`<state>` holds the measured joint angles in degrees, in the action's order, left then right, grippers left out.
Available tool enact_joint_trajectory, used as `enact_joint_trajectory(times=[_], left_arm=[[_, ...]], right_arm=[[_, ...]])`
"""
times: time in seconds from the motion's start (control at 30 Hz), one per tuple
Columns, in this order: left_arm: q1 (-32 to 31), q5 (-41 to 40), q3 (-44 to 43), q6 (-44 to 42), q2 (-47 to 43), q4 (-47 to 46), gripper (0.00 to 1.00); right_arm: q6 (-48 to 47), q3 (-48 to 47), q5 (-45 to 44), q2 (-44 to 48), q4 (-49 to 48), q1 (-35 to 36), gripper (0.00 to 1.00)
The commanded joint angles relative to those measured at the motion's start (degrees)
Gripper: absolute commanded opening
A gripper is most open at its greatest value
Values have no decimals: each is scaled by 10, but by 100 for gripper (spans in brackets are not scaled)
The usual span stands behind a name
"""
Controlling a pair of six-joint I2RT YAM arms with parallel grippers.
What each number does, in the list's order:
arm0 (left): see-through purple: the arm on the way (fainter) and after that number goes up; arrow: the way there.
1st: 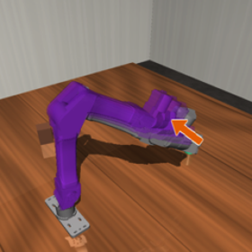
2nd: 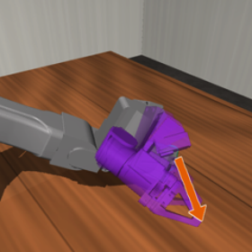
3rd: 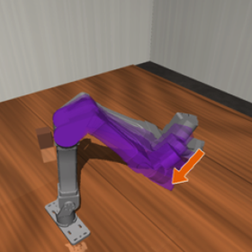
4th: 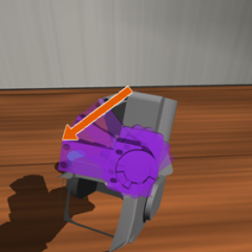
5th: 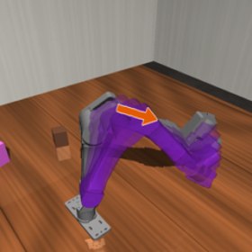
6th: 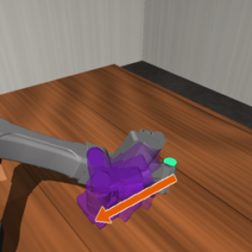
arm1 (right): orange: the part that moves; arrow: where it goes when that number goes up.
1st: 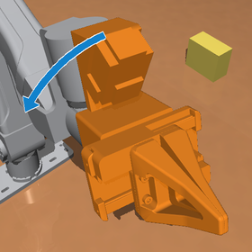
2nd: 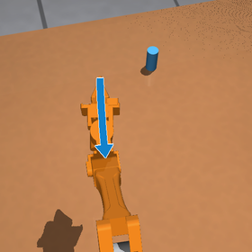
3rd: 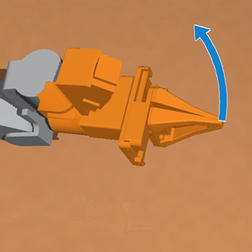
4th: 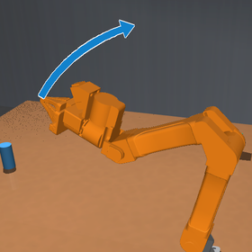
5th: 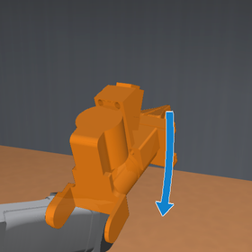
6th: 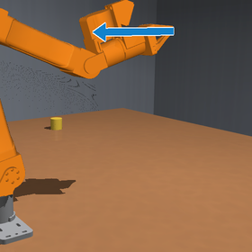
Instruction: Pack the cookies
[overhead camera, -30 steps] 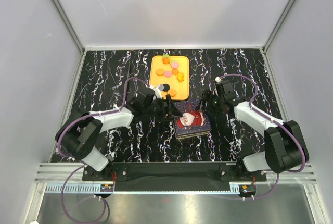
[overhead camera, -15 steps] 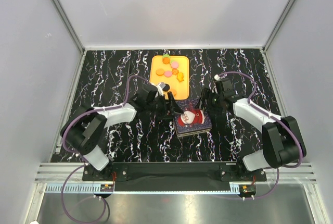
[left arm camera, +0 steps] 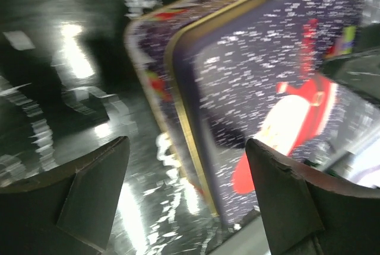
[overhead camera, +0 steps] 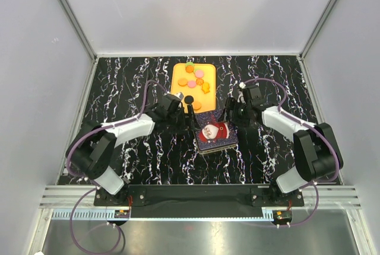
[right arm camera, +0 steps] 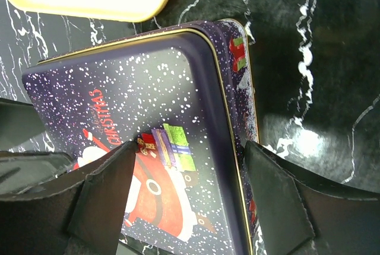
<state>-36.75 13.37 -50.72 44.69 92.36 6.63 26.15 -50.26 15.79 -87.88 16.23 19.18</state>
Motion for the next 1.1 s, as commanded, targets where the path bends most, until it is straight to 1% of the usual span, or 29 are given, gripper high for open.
enact_joint_trajectory(times=[0.0, 0.07, 0.13, 0.17, 0.2, 0.33, 0.37, 0.43, 0.47, 0.57, 0.77, 0.87, 1.07], left_arm=[[7, -87, -31, -48, -48, 59, 86], [12, -93, -40, -66, -52, 66, 86], [17, -79, -59, -92, -49, 61, 87], [20, -74, -84, -103, -44, 65, 88], [21, -55, -96, -119, -31, 63, 88], [24, -53, -161, -215, 10, 79, 88], [27, -53, -189, -229, 19, 93, 88], [33, -43, -217, -260, 49, 101, 88], [36, -15, -240, -267, 60, 102, 88], [37, 25, -273, -285, 98, 112, 88], [37, 71, -263, -285, 125, 96, 88], [34, 79, -248, -275, 128, 83, 88], [19, 64, -225, -264, 126, 76, 87]], right_arm=[[-27, -14, -11, -23, 21, 8, 81], [-27, -15, -10, -27, 21, 8, 81], [-27, -14, -9, -29, 18, 7, 81], [-26, -12, -9, -29, 15, 8, 81], [-28, -12, -9, -30, 14, 8, 81], [-26, -12, -7, -33, 13, 8, 81], [-26, -12, -7, -33, 10, 8, 81], [-25, -13, -3, -33, 8, 8, 81], [-24, -13, -4, -33, 8, 8, 81], [-24, -15, -6, -32, 11, 8, 81], [-23, -15, -7, -30, 7, 8, 82], [-18, -17, -5, -35, 1, 8, 82], [-15, -22, -2, -44, -4, 7, 81]])
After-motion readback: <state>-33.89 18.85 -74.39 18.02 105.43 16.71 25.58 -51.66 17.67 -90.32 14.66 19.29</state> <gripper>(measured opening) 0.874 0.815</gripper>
